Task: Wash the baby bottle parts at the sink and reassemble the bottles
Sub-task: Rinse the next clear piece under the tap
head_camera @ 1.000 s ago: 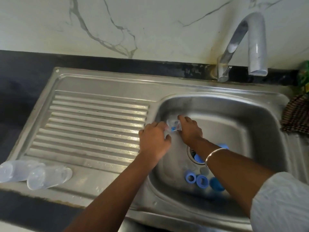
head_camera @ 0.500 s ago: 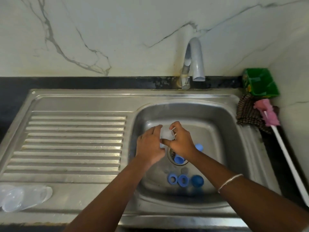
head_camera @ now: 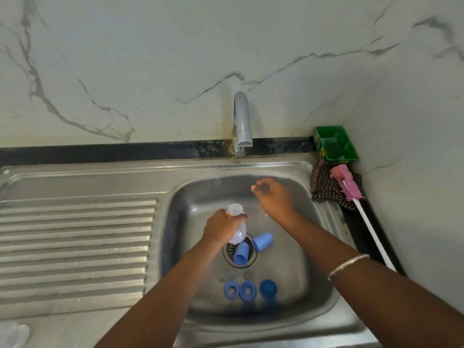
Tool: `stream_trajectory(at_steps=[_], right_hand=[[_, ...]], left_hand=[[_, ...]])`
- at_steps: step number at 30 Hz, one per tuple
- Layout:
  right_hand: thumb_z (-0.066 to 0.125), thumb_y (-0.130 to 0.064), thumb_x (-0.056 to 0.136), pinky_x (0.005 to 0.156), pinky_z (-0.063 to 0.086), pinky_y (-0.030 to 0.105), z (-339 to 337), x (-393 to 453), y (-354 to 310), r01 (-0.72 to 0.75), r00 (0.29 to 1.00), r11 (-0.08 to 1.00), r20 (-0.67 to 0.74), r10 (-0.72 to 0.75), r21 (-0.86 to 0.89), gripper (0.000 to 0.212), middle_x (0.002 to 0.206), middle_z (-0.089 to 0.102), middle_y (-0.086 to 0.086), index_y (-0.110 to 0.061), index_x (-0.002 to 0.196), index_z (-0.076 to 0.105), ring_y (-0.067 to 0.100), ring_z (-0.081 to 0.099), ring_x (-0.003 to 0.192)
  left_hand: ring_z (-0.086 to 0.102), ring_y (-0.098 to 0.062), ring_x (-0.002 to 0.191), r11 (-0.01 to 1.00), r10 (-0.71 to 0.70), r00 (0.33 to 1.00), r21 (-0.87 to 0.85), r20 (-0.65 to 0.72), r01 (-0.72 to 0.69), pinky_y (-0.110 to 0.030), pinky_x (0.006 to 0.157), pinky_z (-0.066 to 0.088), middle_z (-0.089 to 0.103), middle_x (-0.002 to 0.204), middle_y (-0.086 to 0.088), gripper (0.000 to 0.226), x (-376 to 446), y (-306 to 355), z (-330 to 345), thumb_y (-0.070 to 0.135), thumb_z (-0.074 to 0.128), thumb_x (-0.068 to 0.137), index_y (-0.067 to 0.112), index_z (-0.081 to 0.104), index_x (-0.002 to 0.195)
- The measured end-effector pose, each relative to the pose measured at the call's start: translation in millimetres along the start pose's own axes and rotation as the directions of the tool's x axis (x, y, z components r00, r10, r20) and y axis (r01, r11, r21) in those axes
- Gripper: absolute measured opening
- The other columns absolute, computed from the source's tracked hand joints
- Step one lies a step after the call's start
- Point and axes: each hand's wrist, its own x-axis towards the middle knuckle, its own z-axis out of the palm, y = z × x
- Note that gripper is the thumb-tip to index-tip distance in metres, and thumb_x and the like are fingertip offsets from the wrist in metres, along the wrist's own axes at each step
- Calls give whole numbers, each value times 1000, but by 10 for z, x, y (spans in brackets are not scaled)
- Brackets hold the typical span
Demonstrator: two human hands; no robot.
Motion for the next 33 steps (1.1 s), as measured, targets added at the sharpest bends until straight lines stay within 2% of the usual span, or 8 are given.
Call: stream_trajectory(at_steps=[4,8,11,14,18,21,27,33], right_hand=[[60,-40,96,78,41,26,-64,311,-250,143,985,990,-91,-144,-14,27,100,67,-4,-28,121,60,14,60,90],[50,-42,101,79,40,25,-61,548,-495,250,964,967,-82,-253,-46,42,104,58,-7,-22,137,52,11,54,93],[45,-41,103,68,43,21,3,681,-577,254,966,967,49,-255,17,38,103,61,-9,-25,136,52,13,58,90],[39,-38,105,80,51,29,98,775,-616,208,965,972,140,-223,114,33,95,59,-16,-27,133,54,12,56,91],[38,-31,105,74,57,36,178,869,-611,147,968,981,185,-169,123,14,89,61,-8,-37,101,50,15,62,84],[41,-32,104,64,53,29,207,929,-593,153,972,985,167,-166,84,22,82,63,-7,-35,84,50,15,63,76],[50,-27,101,74,56,39,228,1028,-535,239,960,970,166,-228,-50,15,77,61,-10,-15,94,56,22,67,76],[49,-39,101,69,53,39,245,997,-550,303,952,922,127,-280,-241,28,70,53,-14,-36,74,42,10,56,67]], left_hand=[[65,-21,68,945,-106,991,-303,78,125,-15,39,37,67,90,-9,57,92,148,-44,49,75,77,8,64,115],[62,-13,64,937,-50,999,-346,15,52,-24,52,41,68,80,0,49,150,258,-84,49,83,62,18,67,98],[69,-18,81,923,38,998,-382,-54,-56,-33,70,54,71,89,0,54,194,297,-101,40,82,48,23,65,96],[68,-13,84,921,164,974,-329,-156,-208,-32,71,54,69,90,6,55,237,290,-121,37,84,48,28,59,96],[64,-6,84,866,332,920,-318,-209,-385,-26,71,52,66,91,12,53,228,284,-119,25,85,51,37,59,96],[65,-19,92,857,391,896,-271,-212,-438,-39,81,56,67,97,6,58,229,274,-133,24,86,50,34,58,100],[64,-20,91,843,453,865,-211,-218,-495,-39,83,54,67,96,5,58,205,273,-132,24,85,51,30,58,101],[63,-18,91,830,462,857,-231,-226,-508,-33,82,53,66,97,4,60,213,297,-129,7,90,56,29,59,102]])
